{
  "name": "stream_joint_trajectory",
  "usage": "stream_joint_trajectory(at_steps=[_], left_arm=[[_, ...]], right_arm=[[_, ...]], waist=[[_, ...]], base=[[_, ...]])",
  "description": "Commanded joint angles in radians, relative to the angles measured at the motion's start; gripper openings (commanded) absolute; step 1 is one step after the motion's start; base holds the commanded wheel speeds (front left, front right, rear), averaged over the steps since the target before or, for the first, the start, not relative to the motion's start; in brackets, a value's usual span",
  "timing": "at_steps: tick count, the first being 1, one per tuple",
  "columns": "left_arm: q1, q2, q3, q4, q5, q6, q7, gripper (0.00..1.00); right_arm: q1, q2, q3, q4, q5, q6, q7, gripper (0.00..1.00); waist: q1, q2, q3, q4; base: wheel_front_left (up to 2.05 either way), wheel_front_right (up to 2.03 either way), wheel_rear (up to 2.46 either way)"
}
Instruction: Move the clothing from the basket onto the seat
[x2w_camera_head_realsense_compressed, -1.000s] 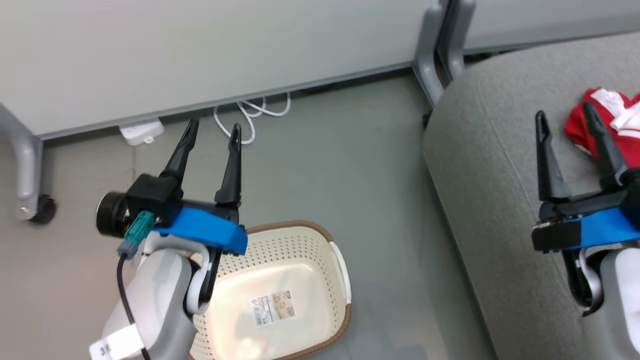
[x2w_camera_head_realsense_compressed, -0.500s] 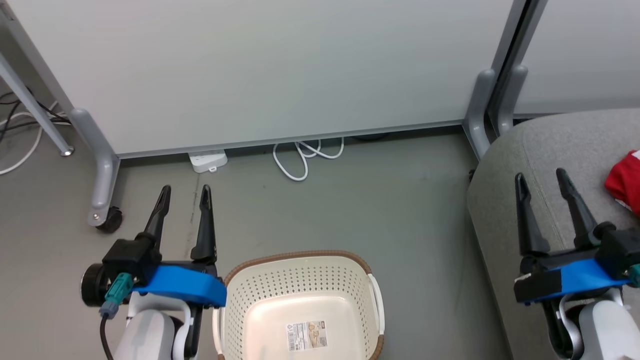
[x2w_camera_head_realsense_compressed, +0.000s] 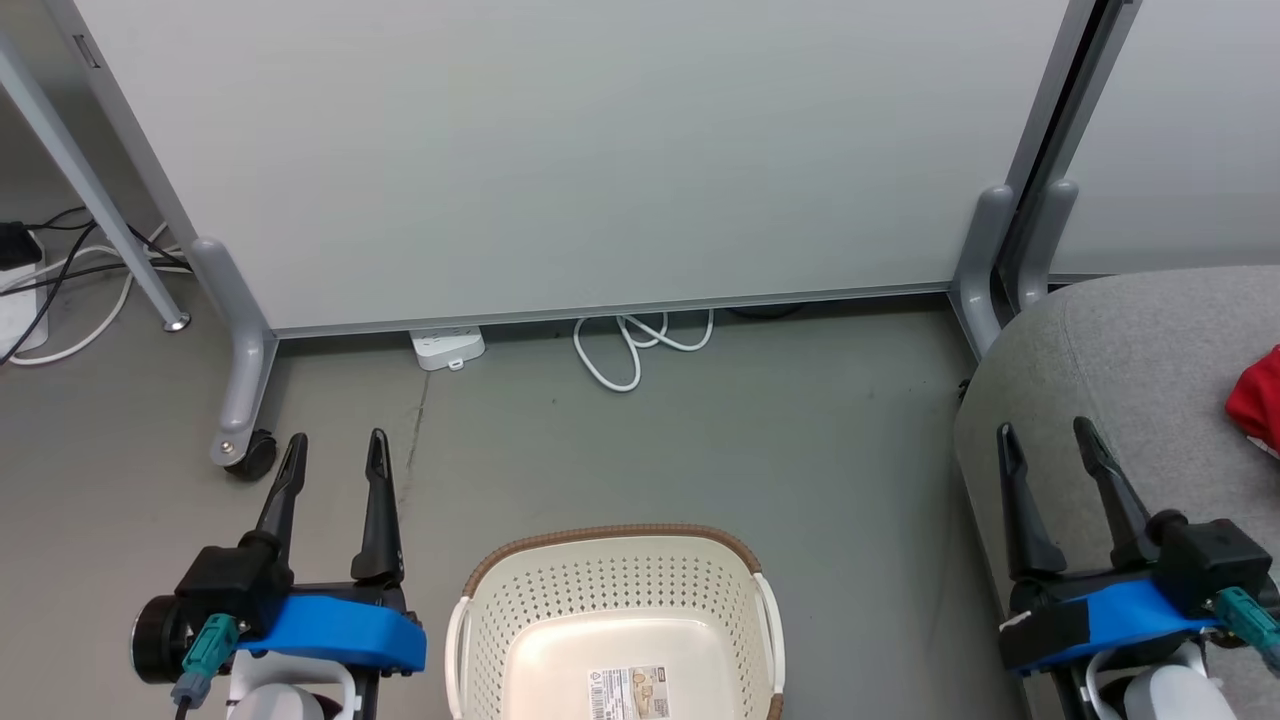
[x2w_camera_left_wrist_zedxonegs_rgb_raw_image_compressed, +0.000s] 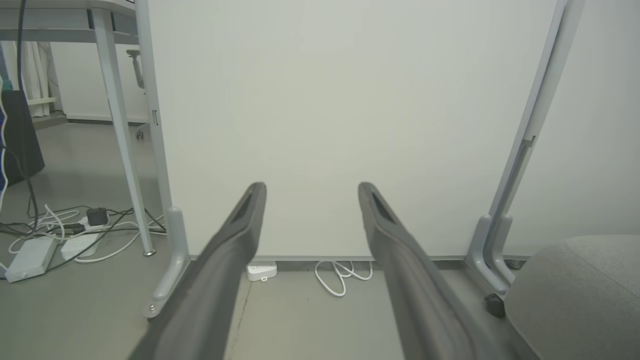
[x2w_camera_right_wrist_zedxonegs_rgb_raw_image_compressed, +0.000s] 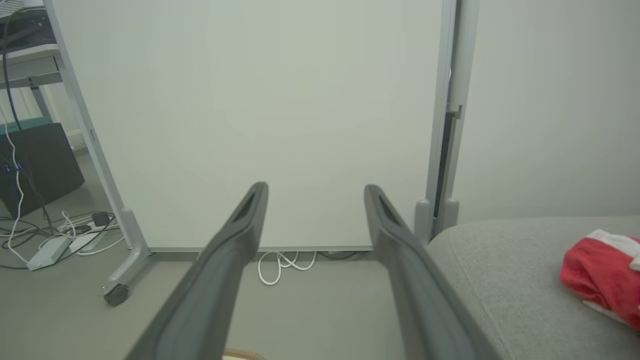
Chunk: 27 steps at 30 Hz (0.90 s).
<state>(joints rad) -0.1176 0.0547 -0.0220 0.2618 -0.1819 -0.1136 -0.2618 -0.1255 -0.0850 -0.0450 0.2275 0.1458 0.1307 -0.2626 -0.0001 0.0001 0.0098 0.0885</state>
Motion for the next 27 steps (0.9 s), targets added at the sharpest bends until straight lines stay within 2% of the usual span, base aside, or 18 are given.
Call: stream_joint_trajectory(at_steps=[1, 20, 21, 27], left_arm=[[0.011, -0.003, 0.006, 0.002, 0.008, -0.007, -0.005, 1.00], [0.027, -0.005, 0.010, 0.005, 0.005, -0.014, -0.005, 1.00], [0.022, -0.004, 0.009, 0.008, 0.001, -0.010, 0.000, 0.00], [0.052, -0.005, 0.015, 0.049, -0.036, -0.010, 0.017, 0.00]], right_arm=[[0.018, 0.008, 0.000, 0.009, -0.002, 0.000, -0.003, 1.00], [0.037, 0.023, 0.009, 0.036, -0.001, 0.000, -0.003, 1.00], [0.027, 0.021, 0.008, 0.039, -0.002, 0.000, 0.000, 0.00], [0.037, 0.023, 0.002, 0.082, 0.034, 0.000, 0.020, 0.00]], waist=[[0.0001, -0.0001, -0.001, 0.003], [0.0001, -0.0001, -0.004, 0.011], [0.0002, -0.0001, -0.004, 0.011], [0.0002, -0.0001, -0.004, 0.010]], base=[[0.00, 0.00, 0.00], [0.00, 0.00, 0.00], [0.00, 0.00, 0.00], [0.00, 0.00, 0.00]])
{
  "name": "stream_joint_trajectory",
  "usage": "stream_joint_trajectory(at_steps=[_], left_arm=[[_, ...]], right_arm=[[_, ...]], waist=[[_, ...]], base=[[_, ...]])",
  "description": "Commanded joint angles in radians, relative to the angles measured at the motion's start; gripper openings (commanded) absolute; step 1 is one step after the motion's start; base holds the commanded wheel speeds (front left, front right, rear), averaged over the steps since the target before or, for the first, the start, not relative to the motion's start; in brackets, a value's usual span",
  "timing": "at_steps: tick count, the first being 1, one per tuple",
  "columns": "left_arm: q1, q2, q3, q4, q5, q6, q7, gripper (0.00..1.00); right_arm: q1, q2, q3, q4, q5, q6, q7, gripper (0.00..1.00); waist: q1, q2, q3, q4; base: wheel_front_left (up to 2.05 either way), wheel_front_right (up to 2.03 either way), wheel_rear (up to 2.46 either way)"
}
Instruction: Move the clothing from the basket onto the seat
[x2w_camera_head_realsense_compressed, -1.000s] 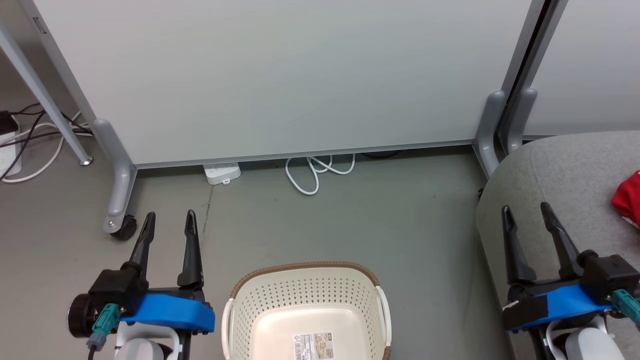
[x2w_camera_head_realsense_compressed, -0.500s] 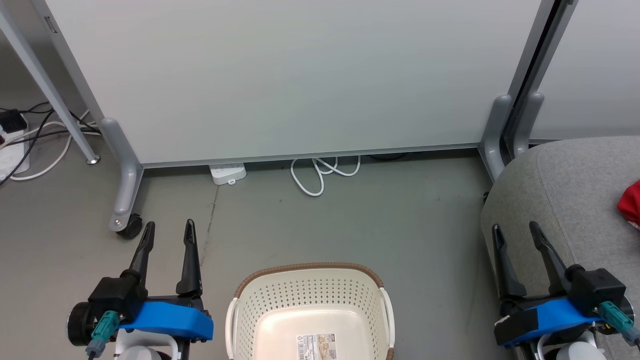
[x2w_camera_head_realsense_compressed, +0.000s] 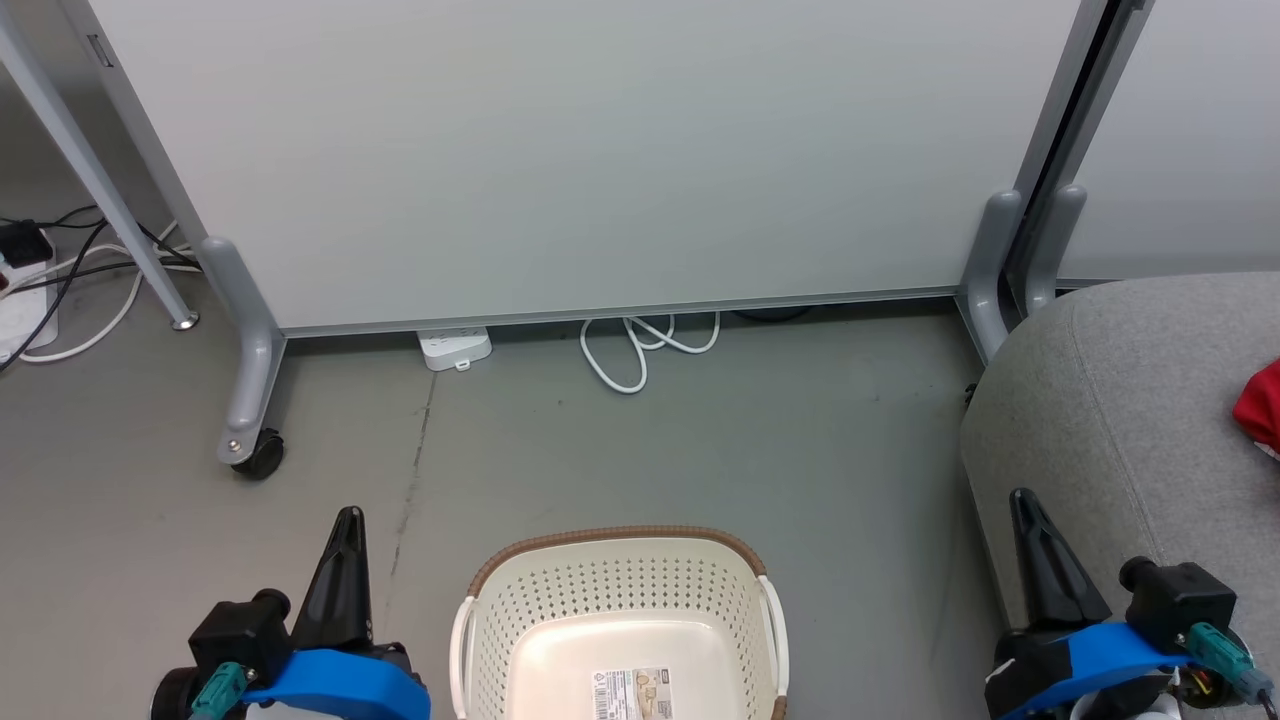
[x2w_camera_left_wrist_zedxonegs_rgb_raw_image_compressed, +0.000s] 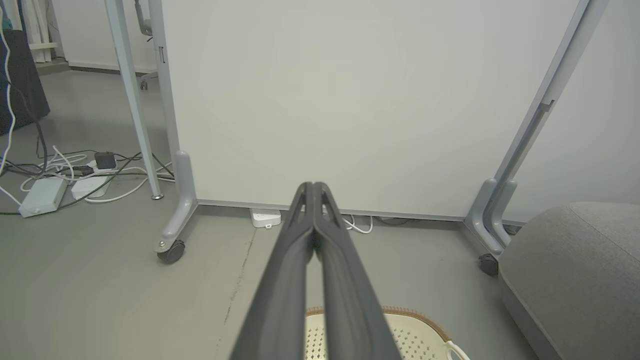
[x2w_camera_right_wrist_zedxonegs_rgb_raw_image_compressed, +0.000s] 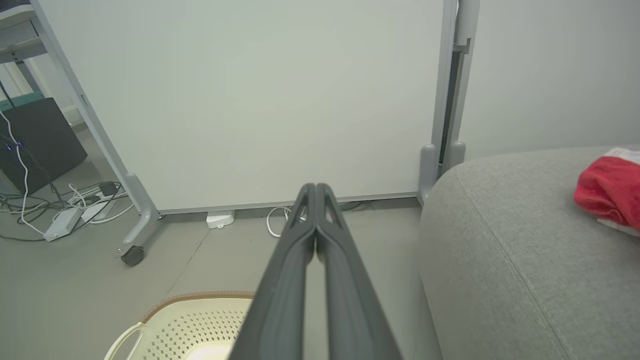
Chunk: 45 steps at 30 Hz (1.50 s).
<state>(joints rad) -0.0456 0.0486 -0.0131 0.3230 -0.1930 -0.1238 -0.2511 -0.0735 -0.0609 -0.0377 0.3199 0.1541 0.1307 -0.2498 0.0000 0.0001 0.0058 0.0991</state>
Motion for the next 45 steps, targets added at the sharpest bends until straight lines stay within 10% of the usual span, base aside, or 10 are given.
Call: stream_joint_trajectory(at_steps=[1, 45], left_arm=[[-0.021, 0.001, 0.008, -0.012, -0.044, 0.000, 0.012, 0.00], [-0.047, 0.002, 0.069, -0.051, -0.748, -0.005, 0.192, 0.00]], right_arm=[[-0.016, -0.001, -0.008, -0.010, 0.045, 0.000, 0.013, 0.00], [-0.028, 0.005, -0.041, -0.050, 0.768, 0.000, 0.190, 0.00]], waist=[[0.0000, -0.0001, 0.000, -0.001], [0.0000, -0.0001, -0.001, -0.037]], base=[[0.00, 0.00, 0.00], [0.00, 0.00, 0.00]])
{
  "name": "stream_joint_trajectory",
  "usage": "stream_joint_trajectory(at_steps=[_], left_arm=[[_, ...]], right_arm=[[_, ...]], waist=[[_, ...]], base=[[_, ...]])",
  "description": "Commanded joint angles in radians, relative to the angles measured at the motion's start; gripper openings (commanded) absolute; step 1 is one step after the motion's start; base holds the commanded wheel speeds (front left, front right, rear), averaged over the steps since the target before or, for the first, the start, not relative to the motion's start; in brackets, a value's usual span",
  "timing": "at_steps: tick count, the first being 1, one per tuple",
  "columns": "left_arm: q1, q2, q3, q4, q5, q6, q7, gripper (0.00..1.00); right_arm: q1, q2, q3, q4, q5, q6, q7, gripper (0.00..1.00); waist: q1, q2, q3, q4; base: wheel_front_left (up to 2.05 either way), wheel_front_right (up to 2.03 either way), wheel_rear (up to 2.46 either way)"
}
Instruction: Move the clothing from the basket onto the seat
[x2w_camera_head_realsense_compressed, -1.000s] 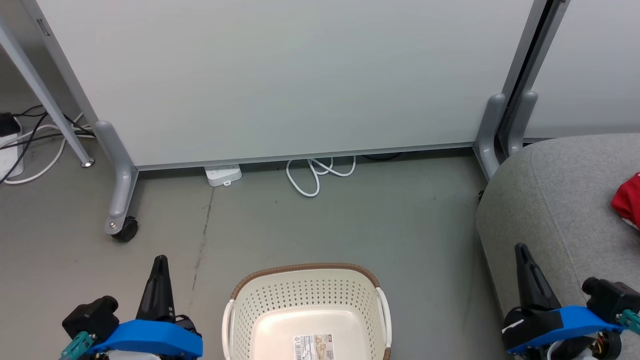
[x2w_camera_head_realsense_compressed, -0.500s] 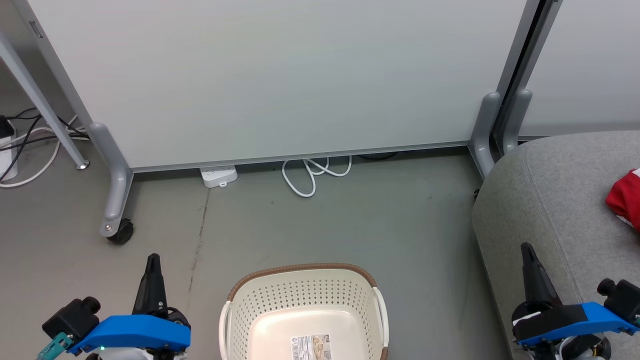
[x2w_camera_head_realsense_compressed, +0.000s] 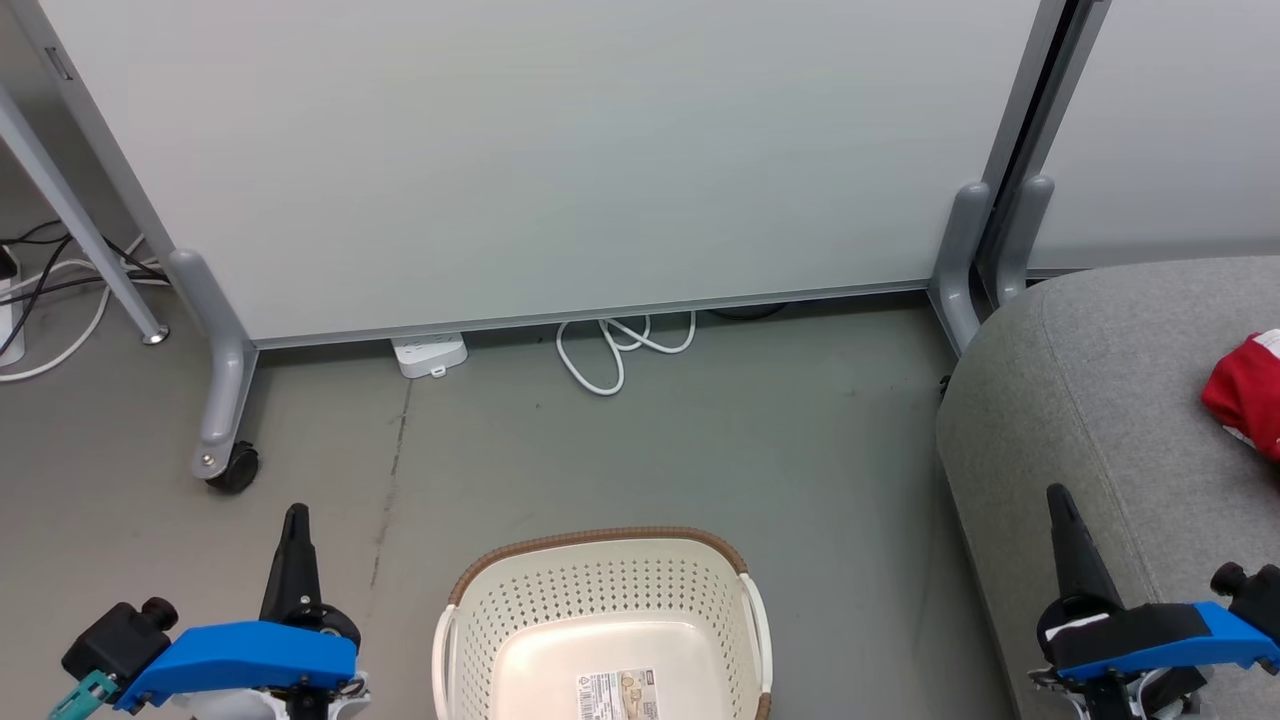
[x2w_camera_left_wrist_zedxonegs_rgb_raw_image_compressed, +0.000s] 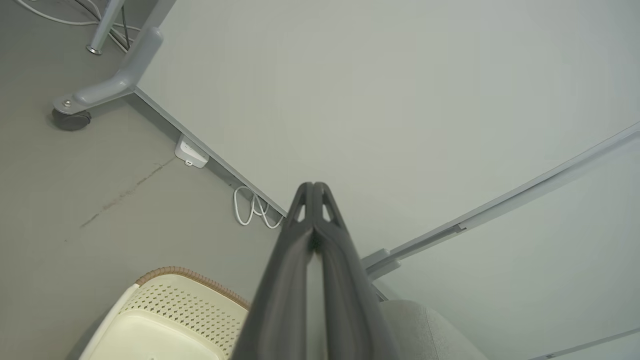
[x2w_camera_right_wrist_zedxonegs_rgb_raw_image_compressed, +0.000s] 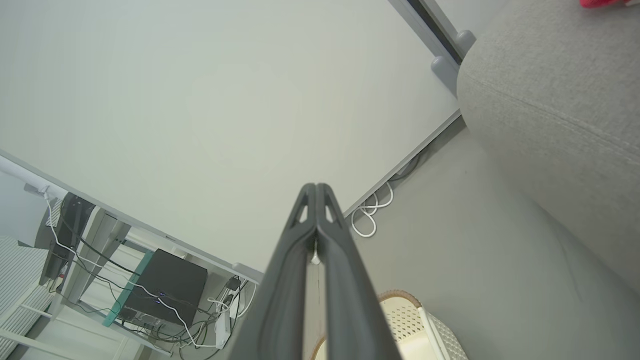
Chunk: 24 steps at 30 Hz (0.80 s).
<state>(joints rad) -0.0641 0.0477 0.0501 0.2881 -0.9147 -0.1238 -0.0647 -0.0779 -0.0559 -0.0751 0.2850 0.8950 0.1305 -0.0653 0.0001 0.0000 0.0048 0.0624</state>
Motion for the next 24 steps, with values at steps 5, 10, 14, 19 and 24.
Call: stream_joint_trajectory(at_steps=[5, 10, 14, 19, 24], left_arm=[[-0.031, 0.003, 0.011, -0.019, -0.084, -0.005, 0.021, 0.00], [-0.034, 0.003, 0.017, -0.021, -0.141, -0.006, 0.036, 0.00], [-0.035, 0.003, 0.021, -0.023, -0.184, -0.006, 0.047, 0.00], [-0.037, 0.003, 0.025, -0.025, -0.235, -0.007, 0.061, 0.00], [-0.037, 0.003, 0.028, -0.027, -0.276, -0.007, 0.071, 0.00]], right_arm=[[-0.026, 0.001, -0.007, -0.017, 0.088, 0.000, 0.022, 0.00], [-0.027, 0.001, -0.010, -0.020, 0.145, 0.000, 0.037, 0.00], [-0.029, 0.002, -0.013, -0.022, 0.191, 0.000, 0.048, 0.00], [-0.030, 0.002, -0.015, -0.024, 0.244, 0.000, 0.062, 0.00], [-0.029, 0.002, -0.018, -0.026, 0.284, 0.000, 0.073, 0.00]], waist=[[-0.0001, 0.0000, 0.000, -0.005], [-0.0001, 0.0000, 0.000, -0.009], [-0.0001, 0.0000, 0.000, -0.012], [-0.0001, 0.0000, 0.000, -0.016], [-0.0001, 0.0000, -0.001, -0.019]], base=[[0.00, 0.00, 0.00], [0.00, 0.00, 0.00], [0.00, 0.00, 0.00], [0.00, 0.00, 0.00], [0.00, 0.00, 0.00]])
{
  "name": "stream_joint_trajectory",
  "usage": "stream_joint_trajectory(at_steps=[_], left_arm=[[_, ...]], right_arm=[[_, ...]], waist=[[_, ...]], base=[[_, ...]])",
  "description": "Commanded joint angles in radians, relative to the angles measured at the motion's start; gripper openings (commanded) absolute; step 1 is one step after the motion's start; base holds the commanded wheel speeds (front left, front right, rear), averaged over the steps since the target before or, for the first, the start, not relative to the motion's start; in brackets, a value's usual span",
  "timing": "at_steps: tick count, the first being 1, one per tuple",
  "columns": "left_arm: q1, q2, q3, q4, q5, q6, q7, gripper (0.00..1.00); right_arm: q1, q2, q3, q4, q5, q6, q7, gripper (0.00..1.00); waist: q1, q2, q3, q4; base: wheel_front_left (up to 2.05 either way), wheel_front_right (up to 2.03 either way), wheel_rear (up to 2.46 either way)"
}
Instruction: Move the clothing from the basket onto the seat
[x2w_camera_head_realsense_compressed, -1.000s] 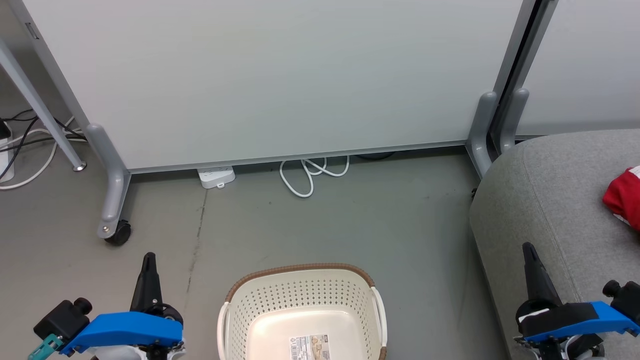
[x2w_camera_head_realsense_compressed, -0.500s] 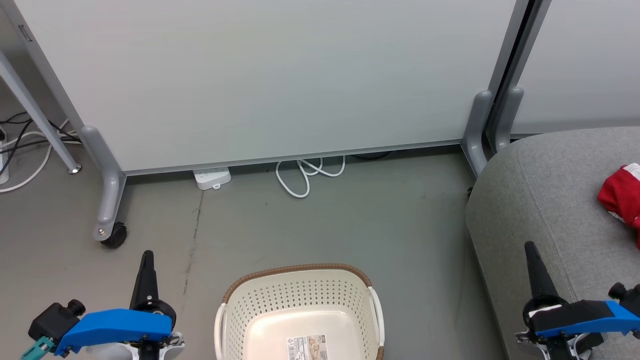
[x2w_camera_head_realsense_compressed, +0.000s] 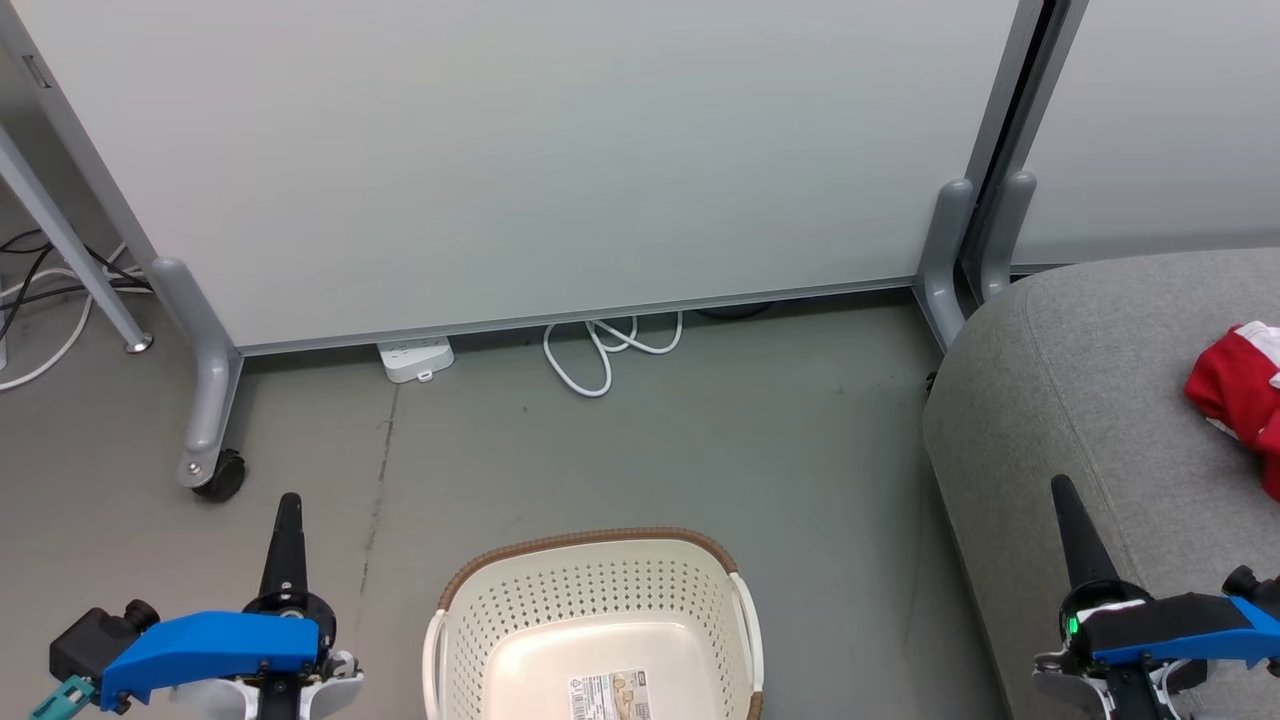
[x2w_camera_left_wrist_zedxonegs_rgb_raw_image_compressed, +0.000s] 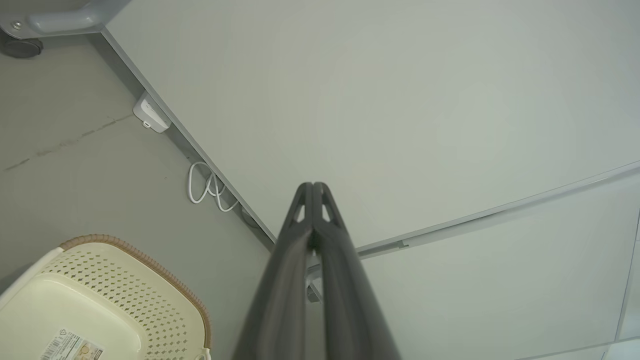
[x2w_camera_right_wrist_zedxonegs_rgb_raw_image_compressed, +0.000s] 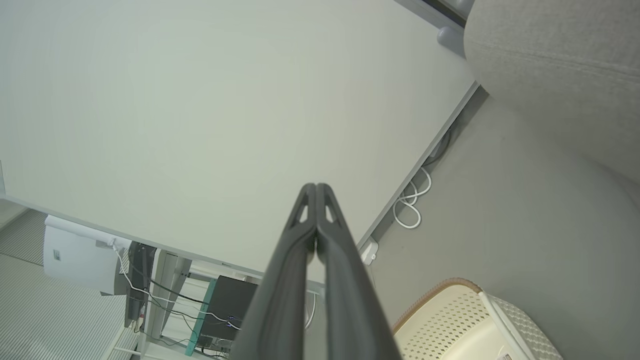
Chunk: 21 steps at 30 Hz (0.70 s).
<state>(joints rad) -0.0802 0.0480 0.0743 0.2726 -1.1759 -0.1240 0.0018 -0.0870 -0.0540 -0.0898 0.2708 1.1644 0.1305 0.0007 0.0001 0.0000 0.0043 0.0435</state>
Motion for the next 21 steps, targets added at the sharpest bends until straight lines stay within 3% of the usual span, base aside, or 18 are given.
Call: stream_joint_trajectory(at_steps=[1, 21], left_arm=[[-0.021, 0.003, 0.005, -0.012, -0.024, -0.007, 0.007, 0.00], [-0.028, 0.003, 0.022, -0.020, -0.202, -0.009, 0.053, 0.00]], right_arm=[[-0.020, 0.000, -0.004, -0.012, 0.025, 0.000, 0.009, 0.00], [-0.023, 0.002, -0.013, -0.020, 0.207, 0.000, 0.054, 0.00]], waist=[[-0.0001, 0.0000, 0.000, -0.001], [-0.0001, 0.0000, 0.000, -0.017]], base=[[0.00, 0.00, 0.00], [0.00, 0.00, 0.00]])
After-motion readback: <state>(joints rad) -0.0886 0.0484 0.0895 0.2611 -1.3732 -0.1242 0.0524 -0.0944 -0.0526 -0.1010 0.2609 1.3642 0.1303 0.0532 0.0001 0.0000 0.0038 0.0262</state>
